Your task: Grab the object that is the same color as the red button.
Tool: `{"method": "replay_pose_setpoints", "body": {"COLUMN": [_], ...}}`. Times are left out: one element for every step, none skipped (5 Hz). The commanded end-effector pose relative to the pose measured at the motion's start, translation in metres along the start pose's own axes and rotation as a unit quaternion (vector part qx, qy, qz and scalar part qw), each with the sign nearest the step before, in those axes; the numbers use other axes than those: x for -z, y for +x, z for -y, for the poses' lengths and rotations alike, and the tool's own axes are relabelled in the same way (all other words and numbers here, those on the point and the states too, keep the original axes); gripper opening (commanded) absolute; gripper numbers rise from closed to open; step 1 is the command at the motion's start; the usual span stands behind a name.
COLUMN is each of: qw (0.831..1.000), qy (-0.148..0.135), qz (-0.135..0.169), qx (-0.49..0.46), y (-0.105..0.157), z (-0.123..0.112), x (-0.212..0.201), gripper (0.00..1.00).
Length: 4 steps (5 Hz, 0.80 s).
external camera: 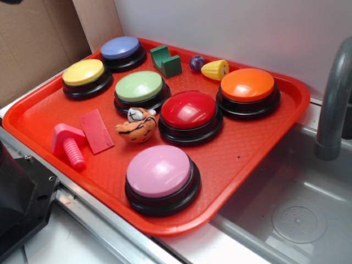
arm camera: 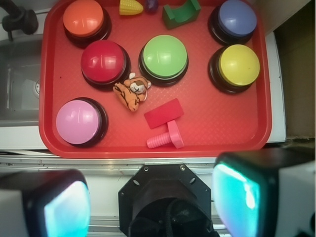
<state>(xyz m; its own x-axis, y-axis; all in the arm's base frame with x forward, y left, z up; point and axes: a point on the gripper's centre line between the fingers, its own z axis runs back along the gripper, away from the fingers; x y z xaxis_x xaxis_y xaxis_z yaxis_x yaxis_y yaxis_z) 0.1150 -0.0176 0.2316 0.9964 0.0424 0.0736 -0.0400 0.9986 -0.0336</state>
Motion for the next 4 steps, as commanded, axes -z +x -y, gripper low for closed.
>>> {"method": "replay_pose_setpoints", "body": {"qw": [0.99, 0.982, 0.974, 0.971], "qy": [-0.003, 0.01, 0.015, 0.022], "qz": [-0.021, -0.019, -0.033, -0.024], "qx": [-0.143, -0.186, -0.226, -0.238], "y": [0.024, 0.036, 0.043, 0.047], "z": [-0.007, -0.007, -0.01, -0.017], "x": [0.029, 0.055, 0.084, 0.103], "gripper": [1.0, 1.0, 1.0, 1.0]}}
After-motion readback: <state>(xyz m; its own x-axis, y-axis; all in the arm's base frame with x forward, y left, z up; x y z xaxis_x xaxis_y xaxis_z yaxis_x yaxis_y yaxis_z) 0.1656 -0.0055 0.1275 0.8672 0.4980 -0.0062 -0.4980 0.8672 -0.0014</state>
